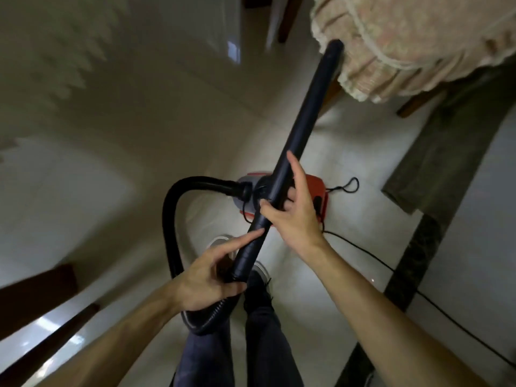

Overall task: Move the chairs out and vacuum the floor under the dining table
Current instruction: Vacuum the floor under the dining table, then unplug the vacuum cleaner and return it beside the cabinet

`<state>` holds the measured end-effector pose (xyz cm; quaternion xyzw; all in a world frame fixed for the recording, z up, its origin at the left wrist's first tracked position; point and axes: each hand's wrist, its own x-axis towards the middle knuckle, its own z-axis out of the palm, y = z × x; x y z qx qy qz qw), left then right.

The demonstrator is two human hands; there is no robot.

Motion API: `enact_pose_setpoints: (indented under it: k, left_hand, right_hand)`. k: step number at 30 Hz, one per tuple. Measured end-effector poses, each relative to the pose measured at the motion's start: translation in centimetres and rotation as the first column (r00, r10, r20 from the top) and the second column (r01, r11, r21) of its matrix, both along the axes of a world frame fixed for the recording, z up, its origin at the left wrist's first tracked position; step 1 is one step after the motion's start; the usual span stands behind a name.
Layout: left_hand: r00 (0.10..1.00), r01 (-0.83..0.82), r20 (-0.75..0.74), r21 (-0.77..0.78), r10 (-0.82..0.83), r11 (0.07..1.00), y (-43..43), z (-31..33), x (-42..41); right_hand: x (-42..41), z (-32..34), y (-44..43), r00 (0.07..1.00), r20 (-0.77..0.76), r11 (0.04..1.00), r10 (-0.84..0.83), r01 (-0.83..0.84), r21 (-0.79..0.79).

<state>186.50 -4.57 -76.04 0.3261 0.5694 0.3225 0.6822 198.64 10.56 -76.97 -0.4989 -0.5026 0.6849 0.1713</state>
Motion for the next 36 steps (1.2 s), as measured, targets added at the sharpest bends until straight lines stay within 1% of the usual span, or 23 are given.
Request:
enact_pose_setpoints:
  k: [2, 4, 7, 9, 11, 14, 16, 19, 21, 24, 26, 27, 29, 30, 31, 32, 33, 34, 35, 36]
  left_hand:
    - [0.991, 0.133, 0.022, -0.006, -0.132, 0.991, 1.3, -0.1, 0.8]
    - [0.968, 0.249, 0.041, -0.002, -0.249, 0.968, 2.3, -0.4, 1.3]
    - [0.907, 0.416, 0.067, 0.016, -0.416, 0.909, 3.2, -0.8, 2.1]
    - [0.869, 0.488, 0.089, 0.017, -0.487, 0.873, 3.5, -0.9, 2.7]
    - [0.831, 0.552, 0.08, 0.008, -0.55, 0.834, 3.4, -1.4, 3.1]
    - [0.771, 0.636, 0.048, 0.002, -0.636, 0.771, 2.7, -3.5, 3.5]
    - [0.725, 0.688, 0.066, -0.031, -0.686, 0.725, 2.3, -5.2, 3.8]
    - [0.645, 0.764, 0.145, -0.082, -0.75, 0.64, 1.7, -7.4, 4.4]
    - [0.583, 0.812, 0.196, -0.149, -0.788, 0.564, 1.4, -8.6, 4.7]
    - [0.485, 0.872, 0.232, -0.207, -0.843, 0.444, 1.1, -9.8, 5.7]
    - [0.455, 0.883, 0.244, -0.249, -0.856, 0.398, 1.1, -10.4, 6.5]
    - [0.454, 0.882, 0.254, -0.267, -0.854, 0.389, 1.0, -10.6, 6.8]
    - [0.458, 0.877, 0.269, -0.293, -0.847, 0.381, 0.9, -11.2, 7.1]
    - [0.461, 0.874, 0.273, -0.306, -0.845, 0.378, 0.8, -11.6, 7.2]
    - [0.459, 0.872, 0.27, -0.321, -0.846, 0.37, 0.7, -12.0, 7.2]
    - [0.457, 0.869, 0.264, -0.339, -0.85, 0.362, 0.6, -12.5, 7.2]
    - [0.456, 0.863, 0.258, -0.362, -0.852, 0.353, 0.4, -13.0, 7.1]
    - [0.456, 0.858, 0.258, -0.382, -0.852, 0.344, 0.4, -13.5, 7.0]
    - [0.452, 0.857, 0.259, -0.393, -0.854, 0.334, 0.2, -13.9, 6.9]
    - [0.448, 0.856, 0.256, -0.397, -0.856, 0.33, 0.1, -14.3, 6.8]
  right_hand:
    - [2.6, 0.2, -0.7, 0.995, 0.029, 0.995, -0.095, 0.094, 0.02]
    - [4.7, 0.3, -1.7, 0.982, 0.094, 0.984, -0.161, 0.153, 0.089]
    - [7.3, 0.4, -3.7, 0.924, 0.157, 0.935, -0.348, 0.332, 0.121]
    - [8.7, 0.5, -5.2, 0.875, 0.165, 0.89, -0.455, 0.439, 0.124]
    - [9.7, -0.1, -7.1, 0.837, 0.192, 0.858, -0.513, 0.503, 0.101]
    - [10.5, -2.0, -9.4, 0.764, 0.276, 0.808, -0.583, 0.582, 0.097]
    - [10.7, -3.6, -10.7, 0.713, 0.311, 0.758, -0.628, 0.651, 0.038]
    - [11.1, -6.2, -13.0, 0.642, 0.396, 0.679, -0.657, 0.732, -0.058]
    - [11.4, -7.6, -14.6, 0.609, 0.458, 0.628, -0.648, 0.767, -0.131]
    - [12.1, -9.4, -16.5, 0.574, 0.489, 0.521, -0.657, 0.814, -0.255]
    - [12.8, -10.7, -17.2, 0.55, 0.509, 0.453, -0.662, 0.835, -0.312]
    - [13.3, -11.2, -17.3, 0.545, 0.518, 0.436, -0.659, 0.838, -0.328]
    - [14.1, -12.2, -17.5, 0.567, 0.524, 0.42, -0.635, 0.823, -0.382]
    - [14.5, -12.6, -17.5, 0.596, 0.518, 0.42, -0.613, 0.801, -0.426]
    - [14.9, -12.9, -17.3, 0.642, 0.514, 0.431, -0.569, 0.765, -0.479]
    - [15.3, -13.3, -17.0, 0.704, 0.517, 0.47, -0.488, 0.71, -0.524]
    - [15.7, -13.8, -16.6, 0.772, 0.526, 0.546, -0.356, 0.629, -0.554]
    - [16.0, -14.3, -15.8, 0.82, 0.544, 0.648, -0.177, 0.514, -0.563]
    - [16.1, -14.7, -14.7, 0.82, 0.572, 0.749, 0.021, 0.366, -0.552]
    - [16.1, -15.0, -13.3, 0.767, 0.615, 0.827, 0.18, 0.221, -0.518]
